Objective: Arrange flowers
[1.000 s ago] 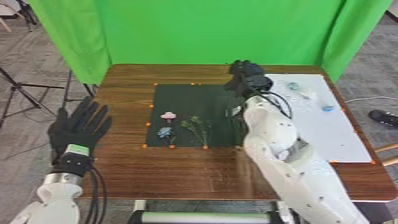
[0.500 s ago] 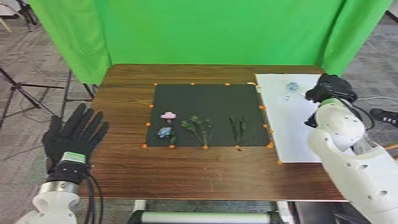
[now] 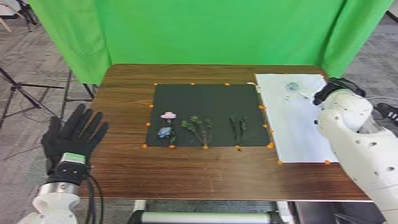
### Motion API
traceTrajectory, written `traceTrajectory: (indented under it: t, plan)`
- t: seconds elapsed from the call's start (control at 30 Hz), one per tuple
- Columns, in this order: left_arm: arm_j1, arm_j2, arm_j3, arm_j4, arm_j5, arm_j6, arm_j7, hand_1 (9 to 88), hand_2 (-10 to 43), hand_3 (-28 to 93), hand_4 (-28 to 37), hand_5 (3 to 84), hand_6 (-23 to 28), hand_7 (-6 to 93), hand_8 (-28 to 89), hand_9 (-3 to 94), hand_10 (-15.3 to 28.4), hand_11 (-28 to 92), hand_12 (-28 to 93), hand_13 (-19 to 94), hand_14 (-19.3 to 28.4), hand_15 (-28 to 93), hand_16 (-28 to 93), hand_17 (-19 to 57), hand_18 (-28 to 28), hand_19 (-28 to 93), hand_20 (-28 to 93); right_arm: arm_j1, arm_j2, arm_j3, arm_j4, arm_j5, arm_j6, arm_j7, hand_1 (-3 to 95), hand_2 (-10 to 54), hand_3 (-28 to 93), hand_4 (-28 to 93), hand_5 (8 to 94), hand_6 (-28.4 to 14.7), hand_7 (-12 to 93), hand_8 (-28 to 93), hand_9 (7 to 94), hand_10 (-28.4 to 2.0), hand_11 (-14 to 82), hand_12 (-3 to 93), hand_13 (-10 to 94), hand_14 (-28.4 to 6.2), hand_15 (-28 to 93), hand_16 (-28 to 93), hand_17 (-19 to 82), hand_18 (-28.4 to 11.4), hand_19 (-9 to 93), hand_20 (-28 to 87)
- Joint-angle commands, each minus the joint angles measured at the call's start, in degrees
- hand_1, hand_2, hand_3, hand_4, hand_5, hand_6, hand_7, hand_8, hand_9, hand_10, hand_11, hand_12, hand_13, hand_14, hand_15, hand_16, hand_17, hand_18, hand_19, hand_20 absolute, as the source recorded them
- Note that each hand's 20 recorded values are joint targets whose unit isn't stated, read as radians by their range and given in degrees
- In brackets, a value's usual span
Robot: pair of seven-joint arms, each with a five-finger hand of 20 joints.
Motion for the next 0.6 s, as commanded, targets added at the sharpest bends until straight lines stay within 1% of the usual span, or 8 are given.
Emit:
traceTrajectory:
  t: [0.03, 0.07, 0.13, 0.37, 0.4, 0.5, 0.53, 0.6]
  plan:
    - [1.4, -0.02, -0.18, -0.84, -0.45, 0.27, 0.99, 24.6, 12.6, 72, -28.3, 38.1, 6.9, 13.3, -9, 33.5, 12.4, 19, 12, 24, 13.5, 33, -7, -4.8, 13.3, 33, 10, 1.1, -0.1, -0.2, 2.2, 2.0, -6.9, 1.3, 44.7, -9.5, 75, -28, 45.5, -11.7, 10, -9, 42.4, -21.6, 9.1, 11.3, 62, -13.8, 62, 18, 37, -23.7, 90, 25]
    - [1.0, -0.12, -0.17, -0.72, -0.28, 0.36, 0.55, 24.6, 12.6, 72, -28.3, 38.1, 6.9, 13.3, -9, 33.5, 12.5, 19, 12, 24, 13.5, 33, -7, -4.8, 13.3, 33, 10, 0.9, -0.1, -0.3, 2.3, 2.2, -6.9, 1.6, 45.2, -9.5, 75, -28, 45.7, -11.6, 10, -9, 42.8, -21.0, 9.3, 11.3, 62, -13.7, 62, 17, 37, -23.7, 90, 25]
    - [1.1, 0.02, -0.17, -0.74, -0.25, 0.18, 0.86, 24.6, 12.6, 72, -28.3, 38.2, 6.9, 13.3, -9, 33.6, 12.3, 19, 12, 24, 13.5, 33, -7, -4.8, 13.3, 33, 10, 1.0, -0.3, -0.6, 2.6, 2.3, -7.0, 1.2, 46.5, -9.5, 75, -28, 46.8, -10.8, 11, -10, 44.4, -19.9, 9.5, 11.1, 63, -13.6, 61, 17, 37, -23.8, 90, 25]
    - [0.8, -0.19, 0.01, -0.68, -0.53, 0.31, 0.36, 24.8, 12.6, 72, -28.3, 38.2, 7.0, 13.4, -9, 33.6, 12.4, 19, 11, 24, 13.5, 33, -7, -4.8, 13.3, 33, 10, -0.4, -0.4, -0.8, 2.9, 1.7, -6.9, -0.1, 49.4, -9.5, 74, -28, 55.0, -7.5, 13, -11, 57.9, -18.0, 12.7, 12.8, 66, -12.1, 57, 19, 37, -23.7, 90, 26]
    - [0.8, -0.16, 0.05, -0.74, -0.66, 0.47, 0.46, 24.8, 12.6, 72, -28.3, 38.3, 7.0, 13.3, -9, 33.7, 12.4, 19, 11, 24, 13.6, 33, -7, -4.8, 13.3, 33, 10, -0.5, -0.4, -1.0, 3.1, 1.6, -6.5, -0.1, 50.1, -9.5, 73, -28, 57.1, -6.7, 14, -11, 59.9, -17.5, 13.4, 13.6, 66, -11.5, 56, 22, 37, -23.5, 90, 26]
    - [0.8, -0.13, 0.09, -0.74, -0.85, 0.44, 0.59, 24.9, 12.7, 72, -28.3, 38.3, 7.0, 13.3, -9, 33.7, 12.4, 19, 11, 24, 13.6, 33, -7, -4.9, 13.4, 33, 10, -1.0, -0.6, -1.3, 3.8, 0.9, -5.2, -0.4, 54.2, -9.5, 70, -28, 63.7, -4.8, 18, -10, 67.7, -15.8, 16.8, 16.4, 68, -9.3, 54, 30, 37, -23.3, 89, 28]
    - [0.7, -0.21, 0.06, -0.61, -0.79, 0.32, 0.42, 24.9, 12.7, 72, -28.3, 38.3, 7.0, 13.2, -9, 33.7, 12.4, 20, 11, 24, 13.6, 33, -7, -4.9, 13.4, 33, 10, -0.9, -0.7, -1.6, 4.4, 0.3, -4.9, -0.5, 55.8, -9.5, 70, -28, 65.2, -4.4, 20, -6, 70.1, -14.9, 17.0, 19.2, 69, -8.5, 53, 32, 37, -23.1, 89, 29]
    - [1.0, -0.01, 0.14, -0.76, -0.94, 0.33, 0.75, 25.0, 12.7, 72, -28.3, 38.3, 7.0, 13.2, -9, 33.7, 12.5, 20, 11, 24, 13.6, 33, -7, -5.0, 13.4, 33, 10, -1.3, -0.7, -1.5, 4.8, -0.2, -4.9, -1.4, 58.5, -9.5, 69, -28, 66.8, -4.3, 21, -1, 73.4, -13.6, 13.7, 25.4, 70, -7.3, 51, 35, 38, -22.9, 89, 30]
